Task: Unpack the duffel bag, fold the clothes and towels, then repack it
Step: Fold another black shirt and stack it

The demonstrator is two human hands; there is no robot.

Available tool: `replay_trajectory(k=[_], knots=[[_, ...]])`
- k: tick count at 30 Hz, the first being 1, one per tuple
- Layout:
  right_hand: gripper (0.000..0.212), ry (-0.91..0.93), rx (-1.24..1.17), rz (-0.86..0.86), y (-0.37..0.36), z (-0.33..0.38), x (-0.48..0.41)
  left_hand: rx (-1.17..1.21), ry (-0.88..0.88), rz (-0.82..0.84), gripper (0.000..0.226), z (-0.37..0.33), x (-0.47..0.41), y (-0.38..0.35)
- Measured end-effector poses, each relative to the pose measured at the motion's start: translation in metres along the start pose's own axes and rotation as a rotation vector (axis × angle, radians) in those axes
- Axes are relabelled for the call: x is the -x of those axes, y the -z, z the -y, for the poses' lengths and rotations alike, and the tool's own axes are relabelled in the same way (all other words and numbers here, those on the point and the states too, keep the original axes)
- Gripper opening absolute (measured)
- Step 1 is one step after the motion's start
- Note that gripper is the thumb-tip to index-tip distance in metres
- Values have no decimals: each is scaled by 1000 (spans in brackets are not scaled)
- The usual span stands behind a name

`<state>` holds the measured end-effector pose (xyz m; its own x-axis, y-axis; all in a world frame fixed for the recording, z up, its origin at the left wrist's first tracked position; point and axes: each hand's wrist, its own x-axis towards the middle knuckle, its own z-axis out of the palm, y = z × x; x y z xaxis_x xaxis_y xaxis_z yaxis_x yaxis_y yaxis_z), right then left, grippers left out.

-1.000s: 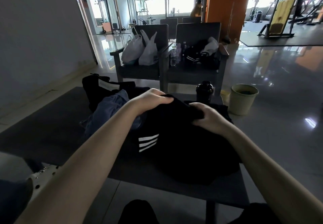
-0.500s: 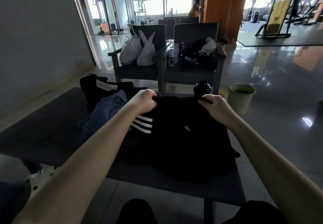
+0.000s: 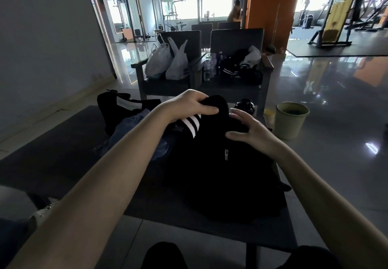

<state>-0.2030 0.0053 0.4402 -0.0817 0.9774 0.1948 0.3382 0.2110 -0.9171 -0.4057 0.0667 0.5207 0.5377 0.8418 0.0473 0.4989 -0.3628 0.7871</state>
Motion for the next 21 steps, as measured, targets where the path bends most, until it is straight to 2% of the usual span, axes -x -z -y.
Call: replay_trajectory(k=[2,4,6,8,9,11,13,14,16,18,21], knots=[[56,7,-37,101,-15,8,-2,-77,-44,23,10,-10,-6,-11],[31,-19,-51,85,-25,12,-4,-137,-71,5,12,-9,-10,-20],[1,-71,-145,-17,-29,12,-5,-124,-75,-69,18,3,-13,-30],[11,-142,-358,-103,-29,6,-6,-83,8,-113,35,21,-9,-39],[11,-172,-453,-134,-27,5,-6,-69,77,-67,41,31,-3,-43],[12,-216,-552,-190,-23,1,-6,15,157,134,38,52,10,-56],[14,-245,-600,-222,-20,1,-5,138,157,279,29,71,21,-75],[14,-255,-619,-232,-19,1,-4,179,158,292,31,78,24,-85],[15,-277,-651,-268,-16,4,-4,185,159,229,33,94,23,-102],[16,-292,-651,-342,-10,3,-6,176,188,122,12,105,21,-107],[15,-319,-524,-485,8,-11,-7,274,246,-57,24,112,19,-93]])
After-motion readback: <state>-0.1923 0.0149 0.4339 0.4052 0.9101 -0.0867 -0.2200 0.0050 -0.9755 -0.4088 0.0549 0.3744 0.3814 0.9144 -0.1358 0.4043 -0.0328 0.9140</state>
